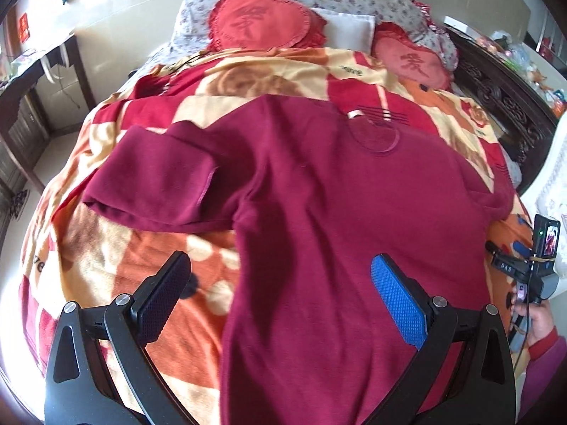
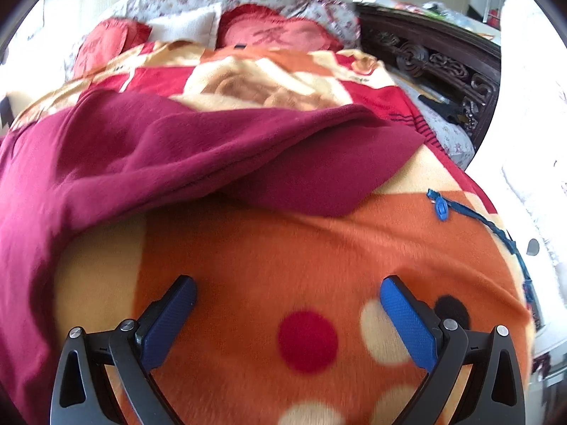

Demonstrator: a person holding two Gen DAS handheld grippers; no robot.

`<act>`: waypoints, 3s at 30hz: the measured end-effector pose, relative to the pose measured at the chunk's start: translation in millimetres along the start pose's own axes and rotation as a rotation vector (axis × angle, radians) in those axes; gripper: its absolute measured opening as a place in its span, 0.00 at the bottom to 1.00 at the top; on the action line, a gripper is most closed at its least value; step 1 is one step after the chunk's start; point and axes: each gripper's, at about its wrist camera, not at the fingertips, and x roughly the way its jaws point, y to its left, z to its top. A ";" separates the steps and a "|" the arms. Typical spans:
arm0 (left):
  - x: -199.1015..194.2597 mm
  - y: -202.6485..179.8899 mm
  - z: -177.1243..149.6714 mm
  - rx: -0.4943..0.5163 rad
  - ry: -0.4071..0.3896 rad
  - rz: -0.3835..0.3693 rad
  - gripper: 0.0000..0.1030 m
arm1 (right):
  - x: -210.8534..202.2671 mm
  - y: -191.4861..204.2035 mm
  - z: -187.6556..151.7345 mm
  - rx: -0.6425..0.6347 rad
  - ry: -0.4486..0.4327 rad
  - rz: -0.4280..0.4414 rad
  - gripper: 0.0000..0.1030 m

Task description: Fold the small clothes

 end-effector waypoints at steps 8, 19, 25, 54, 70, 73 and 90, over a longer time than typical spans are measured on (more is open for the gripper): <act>-1.1 -25.5 -2.3 0.073 -0.031 -0.007 0.99 | -88.5 0.6 -11.9 0.054 -0.010 0.096 0.99; -8.0 -34.6 6.8 0.081 -0.059 -0.052 0.99 | -179.9 56.4 5.9 0.106 -0.073 0.170 0.99; -9.5 -27.6 14.6 0.077 -0.075 -0.047 0.99 | -182.8 98.5 21.0 0.086 -0.078 0.230 0.99; 32.3 -11.6 13.2 0.061 -0.017 0.013 0.99 | -144.3 175.5 33.1 0.013 -0.033 0.319 0.99; 45.5 -0.1 16.2 0.039 0.001 0.031 0.99 | -131.0 196.2 36.9 -0.018 -0.011 0.332 0.99; 46.7 3.2 16.5 0.032 0.003 0.033 0.99 | -129.5 200.0 37.6 -0.027 -0.010 0.334 0.99; 56.1 20.3 18.2 0.011 0.020 0.051 0.99 | -118.1 215.8 36.9 -0.054 0.025 0.348 0.99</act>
